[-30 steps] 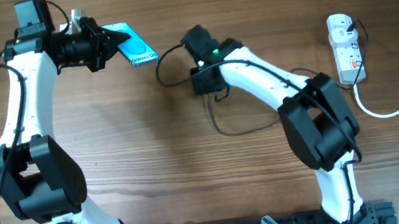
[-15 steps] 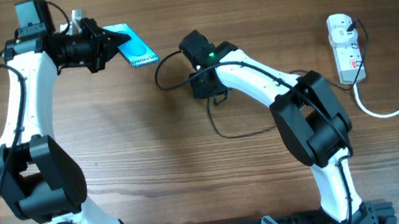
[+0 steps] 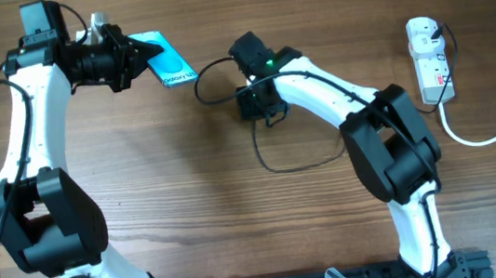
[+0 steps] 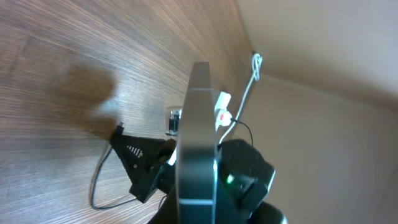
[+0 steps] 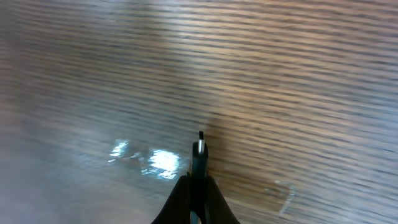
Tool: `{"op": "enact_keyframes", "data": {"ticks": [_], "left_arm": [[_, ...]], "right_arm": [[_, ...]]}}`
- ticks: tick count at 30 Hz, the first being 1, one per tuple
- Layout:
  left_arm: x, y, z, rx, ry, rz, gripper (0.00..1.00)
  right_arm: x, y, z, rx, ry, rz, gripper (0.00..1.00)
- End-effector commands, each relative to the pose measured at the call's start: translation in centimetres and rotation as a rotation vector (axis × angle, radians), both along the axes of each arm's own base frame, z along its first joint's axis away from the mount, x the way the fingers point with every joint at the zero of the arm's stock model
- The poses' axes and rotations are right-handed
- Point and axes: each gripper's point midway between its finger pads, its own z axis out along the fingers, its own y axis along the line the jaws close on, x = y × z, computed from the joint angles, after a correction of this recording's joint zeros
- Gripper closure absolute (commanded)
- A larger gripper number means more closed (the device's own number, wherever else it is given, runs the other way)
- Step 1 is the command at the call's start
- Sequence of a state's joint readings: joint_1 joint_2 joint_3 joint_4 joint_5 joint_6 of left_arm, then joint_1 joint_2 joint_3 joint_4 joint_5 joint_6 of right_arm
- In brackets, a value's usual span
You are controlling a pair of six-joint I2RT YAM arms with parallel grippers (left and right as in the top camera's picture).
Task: Plug charger to phone and switch on socket
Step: 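Lift the plug and carry it toward the phone's bottom port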
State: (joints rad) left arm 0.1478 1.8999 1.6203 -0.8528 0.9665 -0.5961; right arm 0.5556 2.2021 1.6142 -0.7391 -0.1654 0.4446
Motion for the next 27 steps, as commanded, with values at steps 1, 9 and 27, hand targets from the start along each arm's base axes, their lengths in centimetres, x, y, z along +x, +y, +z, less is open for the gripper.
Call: {"op": "enact_keyframes", "data": {"ticks": [1,9,27], "left_arm": [[-0.7,-1.5,2.7,-0.090,-0.135,-0.120,0.96],[-1.9,-3.2,5.7,-0.228,-0.307,-0.260,0.96],[-3.4,-7.6,12.7,-0.265,-0.574,-0.412,0.96]], "right_arm": [[1.0,1.2,8.0,0.242,-0.059,0.031,0.96],[-0.8,0.1,23.0,0.585,-0.244,0.196,0.96],[-10.8,1.2,28.0,1.025,-0.258,0.408,0.95]]}}
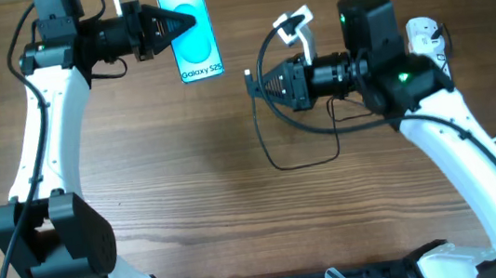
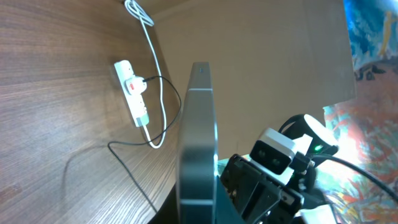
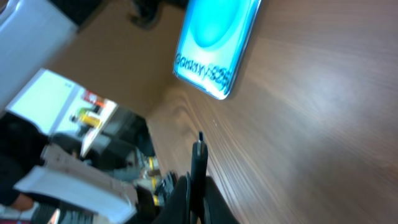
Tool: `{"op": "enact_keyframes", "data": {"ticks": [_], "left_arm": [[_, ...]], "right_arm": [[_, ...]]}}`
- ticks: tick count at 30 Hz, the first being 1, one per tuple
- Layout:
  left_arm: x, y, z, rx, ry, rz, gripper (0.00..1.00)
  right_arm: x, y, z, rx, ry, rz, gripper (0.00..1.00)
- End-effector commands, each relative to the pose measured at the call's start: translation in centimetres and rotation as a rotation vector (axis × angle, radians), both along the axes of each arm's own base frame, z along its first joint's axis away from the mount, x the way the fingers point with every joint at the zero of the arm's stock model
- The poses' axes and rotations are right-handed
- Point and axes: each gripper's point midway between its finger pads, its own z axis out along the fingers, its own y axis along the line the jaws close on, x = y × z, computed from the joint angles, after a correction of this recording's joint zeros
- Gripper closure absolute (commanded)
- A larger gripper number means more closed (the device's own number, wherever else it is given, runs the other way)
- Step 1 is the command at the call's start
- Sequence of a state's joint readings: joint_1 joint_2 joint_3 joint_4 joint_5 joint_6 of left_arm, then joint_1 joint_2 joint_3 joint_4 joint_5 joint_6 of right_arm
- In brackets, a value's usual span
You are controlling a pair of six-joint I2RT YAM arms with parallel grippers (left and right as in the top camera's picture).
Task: Plug charger to phone and switch on socket
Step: 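Lift the plug and carry it toward the phone's bottom port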
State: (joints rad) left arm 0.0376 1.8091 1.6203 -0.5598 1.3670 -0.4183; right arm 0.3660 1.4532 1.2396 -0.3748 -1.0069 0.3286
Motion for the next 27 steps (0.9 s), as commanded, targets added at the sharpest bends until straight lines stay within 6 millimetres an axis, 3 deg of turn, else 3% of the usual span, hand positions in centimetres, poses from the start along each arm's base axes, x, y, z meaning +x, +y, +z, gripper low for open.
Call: {"op": "enact_keyframes", "data": {"ticks": [1,7,11,15,22,27], "left_arm": [[-0.7,0.0,1.6,-0.028,-0.001,-0.017,0.96],[-1.1,-0.1,2.1,-0.058,0.031,-0.040,0.96],[-1.9,-0.9,3.2,-0.096,-0.023,-0.110,0.96],[-2.2,-1.7,3.2,-0.096,-0.024,-0.130,0.96],[-2.5,-2.3,3.2,-0.100,0.009,-0.142,0.96],[-2.5,-2.3,3.2,-0.100,0.011,-0.141,0.96]], "right_arm": [[-2.6,1.8,-0.9,0.098,0.137,0.081,0.95],[-4.1,4.5,-0.5,0.198,0.090,0.137,0.96],[-3.8,4.6,-0.3,0.209,0.099,0.131,0.96],[-3.5,4.6,0.2,0.224,0.082,0.121,0.96],[-2.6,5.0,-1.1,0.210,0.113,0.097,0.96],[-2.2,5.1,-0.7,0.224,0.080,0.091,0.96]]}}
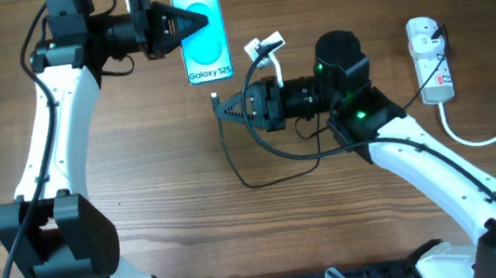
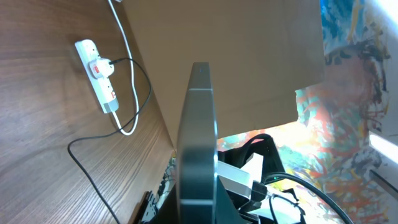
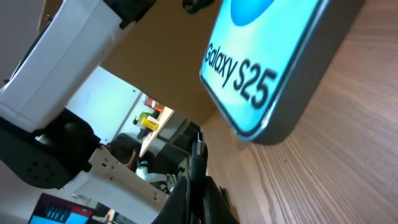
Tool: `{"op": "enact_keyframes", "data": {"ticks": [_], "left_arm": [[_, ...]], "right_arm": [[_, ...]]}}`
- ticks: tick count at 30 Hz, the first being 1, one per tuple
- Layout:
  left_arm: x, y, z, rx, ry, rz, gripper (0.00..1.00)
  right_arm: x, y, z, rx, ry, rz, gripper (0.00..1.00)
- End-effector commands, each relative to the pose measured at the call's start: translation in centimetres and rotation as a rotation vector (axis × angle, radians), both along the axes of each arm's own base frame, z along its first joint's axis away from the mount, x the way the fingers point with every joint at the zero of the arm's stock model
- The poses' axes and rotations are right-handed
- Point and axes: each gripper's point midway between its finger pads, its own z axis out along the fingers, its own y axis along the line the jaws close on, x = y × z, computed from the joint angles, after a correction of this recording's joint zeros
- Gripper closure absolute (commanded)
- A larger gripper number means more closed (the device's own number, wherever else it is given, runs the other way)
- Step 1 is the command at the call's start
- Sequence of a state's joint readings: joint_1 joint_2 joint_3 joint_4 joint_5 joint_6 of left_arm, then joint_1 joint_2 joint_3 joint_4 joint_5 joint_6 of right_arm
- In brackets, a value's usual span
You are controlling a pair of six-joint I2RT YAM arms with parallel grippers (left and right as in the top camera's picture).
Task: Plug charger to phone and switch on socket
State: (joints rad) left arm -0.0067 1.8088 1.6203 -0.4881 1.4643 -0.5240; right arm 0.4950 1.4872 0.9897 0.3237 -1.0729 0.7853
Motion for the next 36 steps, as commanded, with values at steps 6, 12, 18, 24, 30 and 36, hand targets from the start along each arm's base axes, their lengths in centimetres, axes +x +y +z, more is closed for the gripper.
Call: {"op": "enact_keyframes", "data": {"ticks": [6,12,18,24,30,36], "left_arm": [[-1.3,-0.3,1.8,-0.037,-0.021,-0.052,0.96],[-1.5,-0.7,1.8,-0.036,-0.032,-0.062,0.96],[-1.5,-0.8,1.8,-0.036,-0.032,-0.064,0.96],[-1.4,-0.8,1.8,-0.036,-0.047,-0.063,0.96],[-1.4,-0.8,1.9,-0.036,-0.061,-0.064,0.96],[-1.4,-0.9,1.9,-0.035,-0.077,-0.067,0.96]], "right_arm": [[1.0,0.1,-0.2,0.000,0.004,-0.045,0.96],[1.6,-0.3,0.3,0.018,-0.009,-0.066,0.96],[1.9,-0.6,0.3,0.016,0.002,-0.076,0.96],[1.7,-0.6,-0.3,-0.001,0.043,-0.071,0.96],[1.7,-0.6,-0.4,-0.002,0.048,-0.070,0.96],[1.7,-0.6,-0.1,0.005,0.044,-0.070,0.96]]}}
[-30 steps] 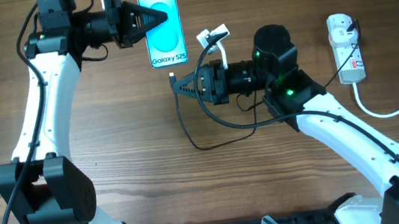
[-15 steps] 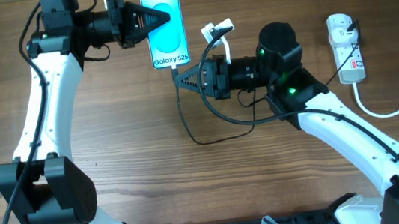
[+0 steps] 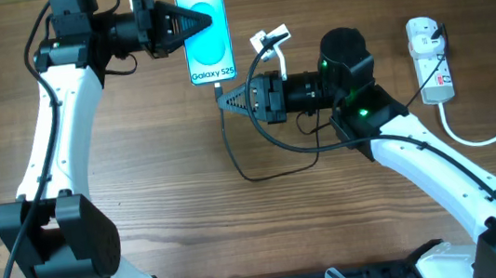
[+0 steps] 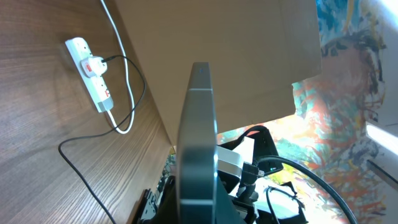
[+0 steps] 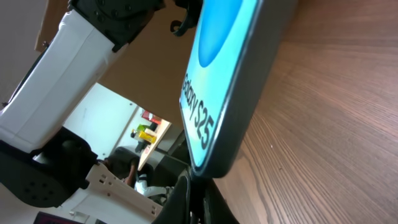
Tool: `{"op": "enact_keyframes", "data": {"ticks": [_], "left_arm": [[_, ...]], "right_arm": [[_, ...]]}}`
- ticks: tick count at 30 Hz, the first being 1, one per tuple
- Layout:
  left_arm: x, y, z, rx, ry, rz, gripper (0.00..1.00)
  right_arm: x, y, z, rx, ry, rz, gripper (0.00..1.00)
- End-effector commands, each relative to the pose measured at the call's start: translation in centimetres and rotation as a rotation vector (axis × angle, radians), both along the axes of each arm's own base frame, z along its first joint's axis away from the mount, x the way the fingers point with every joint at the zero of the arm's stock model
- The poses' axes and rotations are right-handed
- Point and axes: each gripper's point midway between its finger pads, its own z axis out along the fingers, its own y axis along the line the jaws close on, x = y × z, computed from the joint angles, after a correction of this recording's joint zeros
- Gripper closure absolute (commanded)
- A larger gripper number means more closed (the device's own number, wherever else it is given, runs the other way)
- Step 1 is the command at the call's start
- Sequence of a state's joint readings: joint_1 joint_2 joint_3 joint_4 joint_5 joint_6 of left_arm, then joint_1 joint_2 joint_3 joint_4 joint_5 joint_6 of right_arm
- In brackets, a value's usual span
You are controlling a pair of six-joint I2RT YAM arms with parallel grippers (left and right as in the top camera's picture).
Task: Plug charger to phone and switch on socket
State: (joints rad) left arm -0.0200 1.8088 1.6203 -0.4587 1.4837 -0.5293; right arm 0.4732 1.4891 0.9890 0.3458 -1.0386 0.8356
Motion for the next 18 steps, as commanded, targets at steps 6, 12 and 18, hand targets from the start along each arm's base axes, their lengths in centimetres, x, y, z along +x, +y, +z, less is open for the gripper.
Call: {"op": "enact_keyframes", "data": {"ticks": [6,12,18], "left_arm": [[-0.75,-0.32,1.29,-0.009,-0.065,-0.022,0.96],[-0.77,-0.36,1.30,-0.009,-0.065,-0.023,0.96],[-0.74,-0.40,1.37,-0.009,-0.076,-0.024,0.96]], "right_arm": [[0.20,0.00,-0.33,0.000,0.031,0.000,0.96],[0.04,0.01,-0.43,-0.002,0.039,0.007,0.96],[0.02,-0.01,-0.48,-0.003,0.043,0.008,0.96]]}}
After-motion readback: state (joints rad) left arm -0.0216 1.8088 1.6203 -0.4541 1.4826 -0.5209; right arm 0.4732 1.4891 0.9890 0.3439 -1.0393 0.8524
